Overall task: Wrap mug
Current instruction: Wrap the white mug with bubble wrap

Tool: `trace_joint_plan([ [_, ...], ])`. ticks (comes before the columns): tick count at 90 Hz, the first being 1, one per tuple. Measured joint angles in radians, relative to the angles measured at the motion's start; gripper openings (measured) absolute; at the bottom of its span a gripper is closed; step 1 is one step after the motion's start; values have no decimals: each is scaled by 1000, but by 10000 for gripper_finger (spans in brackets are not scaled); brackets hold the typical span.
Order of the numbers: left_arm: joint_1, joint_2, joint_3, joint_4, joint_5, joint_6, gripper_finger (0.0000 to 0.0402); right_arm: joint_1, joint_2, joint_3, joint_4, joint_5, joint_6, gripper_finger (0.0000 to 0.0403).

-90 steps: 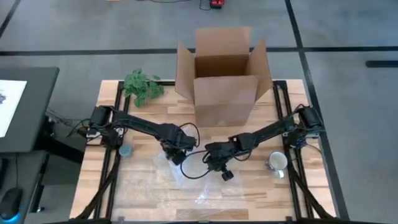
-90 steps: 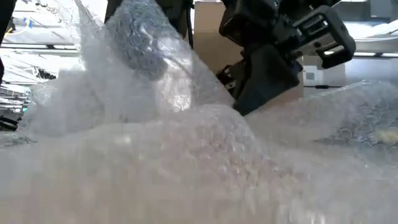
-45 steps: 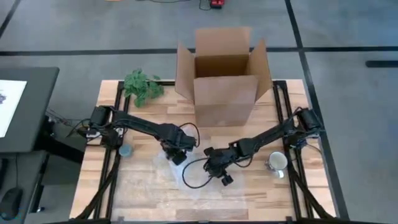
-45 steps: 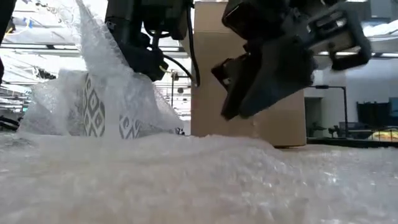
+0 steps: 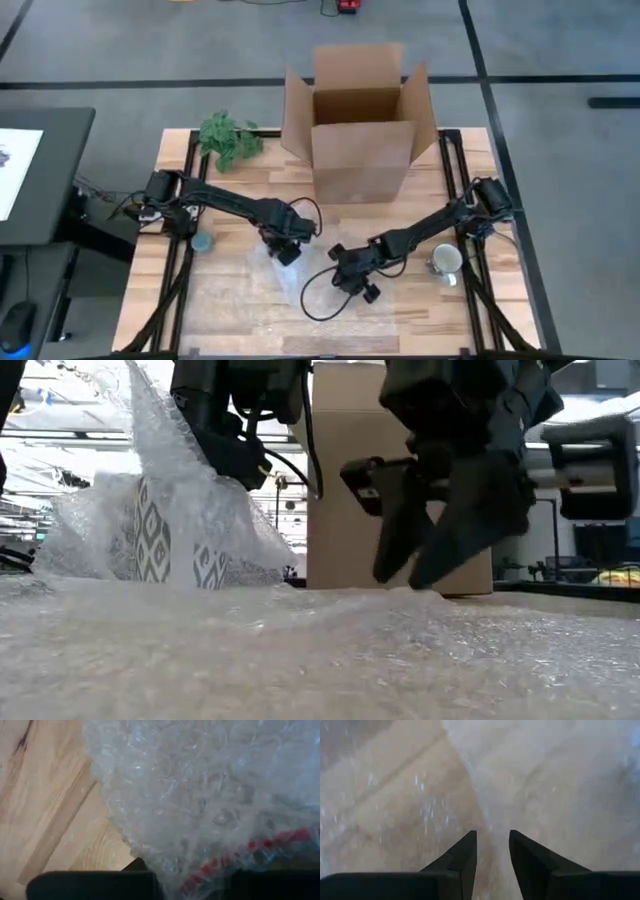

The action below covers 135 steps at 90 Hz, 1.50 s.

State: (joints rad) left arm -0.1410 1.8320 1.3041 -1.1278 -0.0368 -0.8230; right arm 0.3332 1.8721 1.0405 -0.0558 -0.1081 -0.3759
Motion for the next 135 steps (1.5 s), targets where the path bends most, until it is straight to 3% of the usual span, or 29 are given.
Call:
trace_joint_plan([
  [60,0,0,0,21,5,-2,23,10,32,0,9,-21,-47,103],
  [92,0,0,0,25,5,-3,23,5,32,0,16,66,-44,101],
  [102,0,0,0,25,5,-3,23,5,32,0,24,67,-44,80],
  [116,0,0,0,28,5,-1,23,11,32,19,-10,73,-44,12],
  [135,0,0,0,29,5,0,23,11,19,95,-86,113,-41,1],
])
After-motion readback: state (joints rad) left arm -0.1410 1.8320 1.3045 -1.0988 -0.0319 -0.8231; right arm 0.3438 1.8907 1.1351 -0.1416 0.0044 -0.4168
